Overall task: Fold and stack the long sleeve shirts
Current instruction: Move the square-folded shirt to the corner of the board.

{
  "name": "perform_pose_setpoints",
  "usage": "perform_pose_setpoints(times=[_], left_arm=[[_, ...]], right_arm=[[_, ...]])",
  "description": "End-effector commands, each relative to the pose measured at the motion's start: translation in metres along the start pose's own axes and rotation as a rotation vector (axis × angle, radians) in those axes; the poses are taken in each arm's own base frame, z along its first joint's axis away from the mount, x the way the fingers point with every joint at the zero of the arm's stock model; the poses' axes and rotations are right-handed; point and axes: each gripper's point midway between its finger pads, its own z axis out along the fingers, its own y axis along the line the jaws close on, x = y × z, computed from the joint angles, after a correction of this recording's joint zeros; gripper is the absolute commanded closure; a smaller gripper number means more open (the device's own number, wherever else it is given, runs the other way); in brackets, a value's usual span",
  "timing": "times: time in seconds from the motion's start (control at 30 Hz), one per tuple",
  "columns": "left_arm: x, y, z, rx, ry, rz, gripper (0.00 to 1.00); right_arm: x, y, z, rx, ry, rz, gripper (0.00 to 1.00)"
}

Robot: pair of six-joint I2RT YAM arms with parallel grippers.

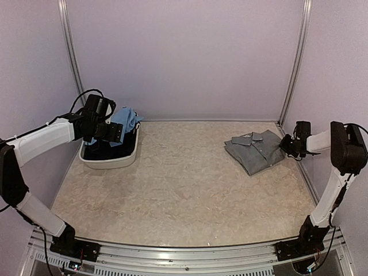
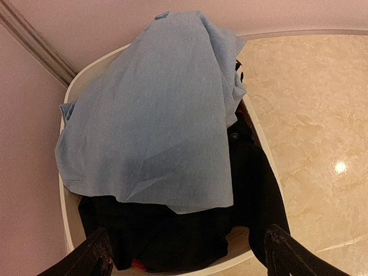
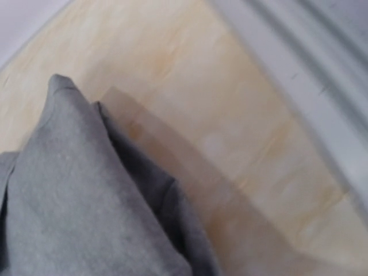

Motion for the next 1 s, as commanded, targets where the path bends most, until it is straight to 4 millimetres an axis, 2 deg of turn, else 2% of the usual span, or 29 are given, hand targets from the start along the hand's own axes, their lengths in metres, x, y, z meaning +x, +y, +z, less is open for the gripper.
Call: perform_pose_setpoints(times=[0.0,0.13,0.3,0.37,0.47,0.57,0.6,0.63,0.67,0.77,0.83,0.9,0.97], left_arm=[[-0.004,-0.005,0.001,0.013,0.001,0.015,0.13],[-0.005,-0.005,0.002,0.011,0.001,0.014,0.13],[-0.006,-0.006,0.003,0.016,0.004,0.012,0.13],[-0.006,-0.007,0.002,0.020,0.005,0.012,0.13],[-0.006,-0.007,0.001,0.022,0.003,0.009,0.12],[-0.007,-0.009,-0.002,0.029,-0.003,0.010,0.13],[-0.008,-0.010,-0.003,0.031,-0.006,0.011,0.13],[-0.008,-0.010,-0.004,0.031,-0.008,0.011,0.12],[-0.009,-0.011,-0.005,0.032,-0.009,0.013,0.12],[-0.009,-0.011,-0.007,0.032,-0.014,0.015,0.12],[-0.010,-0.011,-0.009,0.032,-0.019,0.015,0.12],[-0.010,-0.012,-0.011,0.034,-0.022,0.012,0.12],[-0.011,-0.014,-0.012,0.041,-0.026,0.010,0.12]], right_arm=[[-0.028,-0.032,0.001,0.063,-0.073,0.061,1.00],[-0.026,-0.056,-0.010,0.086,-0.093,0.101,1.00],[-0.016,-0.058,-0.021,0.073,-0.093,0.089,1.00],[-0.012,-0.052,-0.022,0.041,-0.069,0.067,1.00],[-0.014,-0.047,-0.033,0.033,-0.071,0.028,0.79],[-0.020,-0.043,-0.057,0.063,-0.100,-0.023,0.45],[-0.021,-0.036,-0.065,0.061,-0.111,-0.044,0.30],[-0.019,-0.031,-0.072,0.061,-0.112,-0.063,0.22],[-0.017,-0.022,-0.080,0.051,-0.117,-0.084,0.20],[0.000,0.006,-0.096,0.005,-0.098,-0.155,0.20],[0.020,0.028,-0.101,-0.044,-0.055,-0.204,0.23],[0.041,0.046,-0.101,-0.084,0.002,-0.238,0.25],[0.071,0.062,-0.099,-0.116,0.087,-0.279,0.27]])
